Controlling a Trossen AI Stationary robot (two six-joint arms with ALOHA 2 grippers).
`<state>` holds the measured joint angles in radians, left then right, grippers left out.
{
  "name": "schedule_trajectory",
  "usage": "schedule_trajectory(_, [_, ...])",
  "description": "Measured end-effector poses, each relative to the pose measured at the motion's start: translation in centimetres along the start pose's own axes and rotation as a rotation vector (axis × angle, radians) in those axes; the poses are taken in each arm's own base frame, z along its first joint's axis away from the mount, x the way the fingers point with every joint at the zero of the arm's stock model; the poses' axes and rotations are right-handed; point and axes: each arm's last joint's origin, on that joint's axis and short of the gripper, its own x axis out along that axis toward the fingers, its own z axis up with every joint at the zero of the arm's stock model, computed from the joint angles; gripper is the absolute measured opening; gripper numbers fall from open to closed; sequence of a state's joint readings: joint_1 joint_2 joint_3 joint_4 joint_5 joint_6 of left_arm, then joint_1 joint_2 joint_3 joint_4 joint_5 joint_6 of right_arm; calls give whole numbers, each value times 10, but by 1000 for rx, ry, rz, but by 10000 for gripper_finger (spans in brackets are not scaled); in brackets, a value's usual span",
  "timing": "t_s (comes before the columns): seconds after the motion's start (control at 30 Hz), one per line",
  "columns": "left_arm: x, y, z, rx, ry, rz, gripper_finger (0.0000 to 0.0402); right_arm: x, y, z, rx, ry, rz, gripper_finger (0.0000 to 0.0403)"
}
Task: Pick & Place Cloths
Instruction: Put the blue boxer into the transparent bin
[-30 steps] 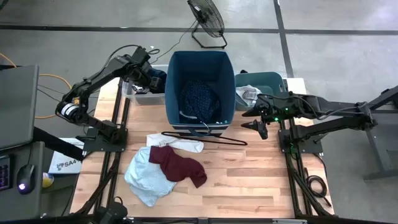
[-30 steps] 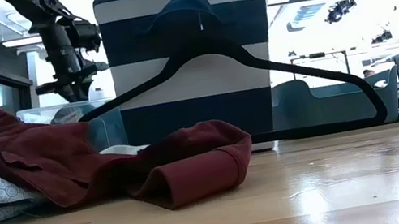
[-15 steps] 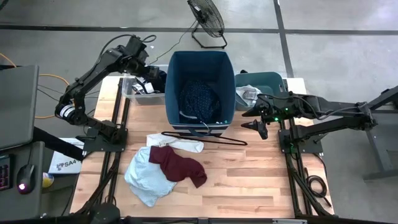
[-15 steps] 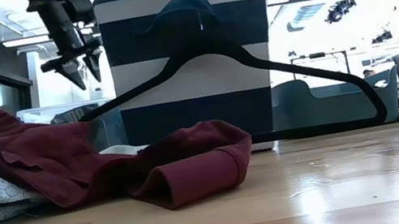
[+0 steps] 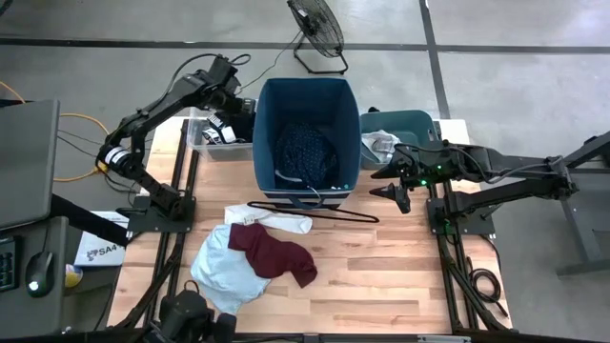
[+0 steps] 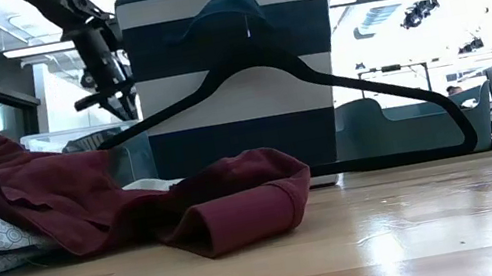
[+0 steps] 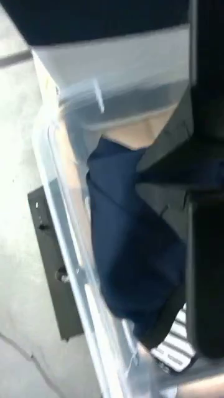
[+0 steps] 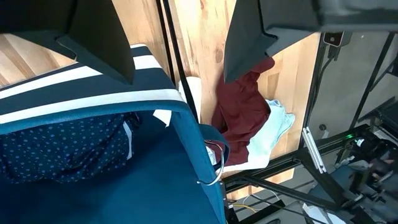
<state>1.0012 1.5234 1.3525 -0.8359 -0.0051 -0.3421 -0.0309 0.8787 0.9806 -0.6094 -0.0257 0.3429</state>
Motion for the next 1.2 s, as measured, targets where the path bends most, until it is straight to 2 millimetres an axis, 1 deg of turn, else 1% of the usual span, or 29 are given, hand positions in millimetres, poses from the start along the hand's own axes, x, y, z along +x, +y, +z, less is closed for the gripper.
schedule_trajectory(0.03, [2,0,0,7,0,11,17,0,0,0,0,0,0,237])
schedule_trajectory(0.1, [7,0,1,20,4,30,7,0,0,0,0,0,0,237])
schedule_trajectory(0.2, [17,2,-2,31,65,55,10,0,0,0,0,0,0,237])
schedule_trajectory(0.33, [29,4,-8,82,146,85,2,0,0,0,0,0,0,237])
schedule_trajectory(0.57, [49,12,-31,89,238,114,1,0,0,0,0,0,0,237])
schedule_trajectory(0.67, [56,15,-39,88,259,113,1,0,0,0,0,0,0,237])
schedule_trajectory(0.77, [60,15,-41,85,256,95,1,0,0,0,0,0,0,237])
schedule_trajectory(0.87, [59,14,-40,78,256,88,1,0,0,0,0,0,0,237])
schedule_trajectory(0.93, [55,13,-38,75,252,67,4,0,0,0,0,0,0,237])
schedule_trajectory(1.07, [33,10,-30,74,189,36,30,0,0,0,0,0,0,237])
schedule_trajectory(1.2, [5,7,-22,75,114,14,77,0,0,0,0,0,0,237])
